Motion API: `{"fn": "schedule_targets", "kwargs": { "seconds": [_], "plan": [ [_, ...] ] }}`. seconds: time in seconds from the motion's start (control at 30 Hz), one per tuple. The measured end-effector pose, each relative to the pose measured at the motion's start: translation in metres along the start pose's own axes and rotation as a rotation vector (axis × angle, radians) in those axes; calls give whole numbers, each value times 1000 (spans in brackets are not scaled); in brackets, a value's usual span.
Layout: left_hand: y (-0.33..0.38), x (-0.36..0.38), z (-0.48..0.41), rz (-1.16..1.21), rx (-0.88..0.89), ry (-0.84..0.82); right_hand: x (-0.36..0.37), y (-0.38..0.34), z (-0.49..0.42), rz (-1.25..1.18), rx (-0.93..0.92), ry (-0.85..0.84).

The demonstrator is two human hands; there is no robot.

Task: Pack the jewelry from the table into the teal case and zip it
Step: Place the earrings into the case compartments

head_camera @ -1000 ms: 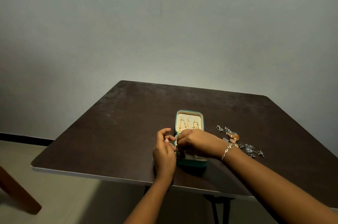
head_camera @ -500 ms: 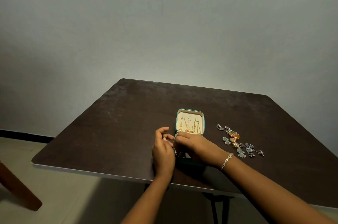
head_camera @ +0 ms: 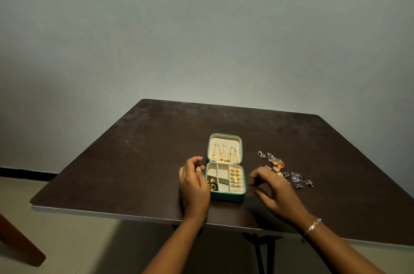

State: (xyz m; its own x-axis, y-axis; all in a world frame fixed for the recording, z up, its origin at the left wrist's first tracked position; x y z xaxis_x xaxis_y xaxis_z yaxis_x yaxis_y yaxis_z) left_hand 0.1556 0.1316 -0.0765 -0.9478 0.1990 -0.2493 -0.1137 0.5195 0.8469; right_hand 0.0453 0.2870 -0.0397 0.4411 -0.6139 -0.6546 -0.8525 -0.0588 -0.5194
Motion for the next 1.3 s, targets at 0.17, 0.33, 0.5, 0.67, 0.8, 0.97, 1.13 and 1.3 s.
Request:
{"fn": "schedule_targets", "kwargs": {
  "seconds": [0.17,0.33,0.5,0.67,0.8,0.97,1.13,1.3],
  "plan": [
    [17,0,4,-101,172,51,-32,47,49,-64,274,40],
    [28,3,13,-215,319,114,-73,100,88,-206,547,263],
    [73,32,39,-220,567,81,-95,132,100,-276,725,497],
    [99,89,70,-149,691,-191,-94,136,87,-53,746,448],
    [98,124,80,-128,643,-315,-84,135,76,49,706,294],
    [90,148,73,-114,527,-367,-82,140,73,188,739,226],
    [84,152,73,-139,477,-444,-91,137,85,-141,708,443],
    [89,157,74,-133,483,-518,-90,127,88,-619,686,573]
  ]
}}
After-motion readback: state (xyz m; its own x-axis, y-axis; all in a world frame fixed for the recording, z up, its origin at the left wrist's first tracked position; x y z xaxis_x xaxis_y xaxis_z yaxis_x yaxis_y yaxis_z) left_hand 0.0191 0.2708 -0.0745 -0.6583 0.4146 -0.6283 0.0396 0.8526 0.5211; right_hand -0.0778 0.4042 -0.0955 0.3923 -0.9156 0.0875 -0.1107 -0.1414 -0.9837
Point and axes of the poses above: each hand's wrist, its own z-axis away from the middle knuckle, its own x-axis out of the palm, y = z × x, the point moved 8 cm from there along -z, towards the middle knuckle, and after that the axes turned 5 degrees about -z, right-handed, at the moved point
